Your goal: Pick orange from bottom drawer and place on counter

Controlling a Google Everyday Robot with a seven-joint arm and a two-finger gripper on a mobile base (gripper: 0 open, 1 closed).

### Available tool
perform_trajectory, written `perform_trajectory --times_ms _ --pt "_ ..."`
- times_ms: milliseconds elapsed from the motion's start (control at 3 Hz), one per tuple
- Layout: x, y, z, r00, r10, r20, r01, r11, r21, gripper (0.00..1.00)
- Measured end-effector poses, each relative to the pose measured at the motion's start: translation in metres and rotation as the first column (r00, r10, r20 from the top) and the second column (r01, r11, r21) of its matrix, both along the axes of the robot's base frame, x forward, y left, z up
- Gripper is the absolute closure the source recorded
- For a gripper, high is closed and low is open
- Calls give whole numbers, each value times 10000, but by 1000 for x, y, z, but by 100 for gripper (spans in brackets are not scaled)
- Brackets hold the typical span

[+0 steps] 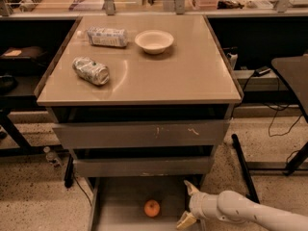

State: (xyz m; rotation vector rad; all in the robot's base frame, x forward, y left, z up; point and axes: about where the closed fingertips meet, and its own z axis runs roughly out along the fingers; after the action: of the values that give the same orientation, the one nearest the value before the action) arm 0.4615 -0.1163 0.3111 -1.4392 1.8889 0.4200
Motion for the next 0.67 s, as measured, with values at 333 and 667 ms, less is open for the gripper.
perform_trajectory --times_ms 333,667 --pt "2 7 -10 9997 260 34 -260 9996 56 0" --pt "6 17 -42 9963 863 24 -863 9962 -69 0"
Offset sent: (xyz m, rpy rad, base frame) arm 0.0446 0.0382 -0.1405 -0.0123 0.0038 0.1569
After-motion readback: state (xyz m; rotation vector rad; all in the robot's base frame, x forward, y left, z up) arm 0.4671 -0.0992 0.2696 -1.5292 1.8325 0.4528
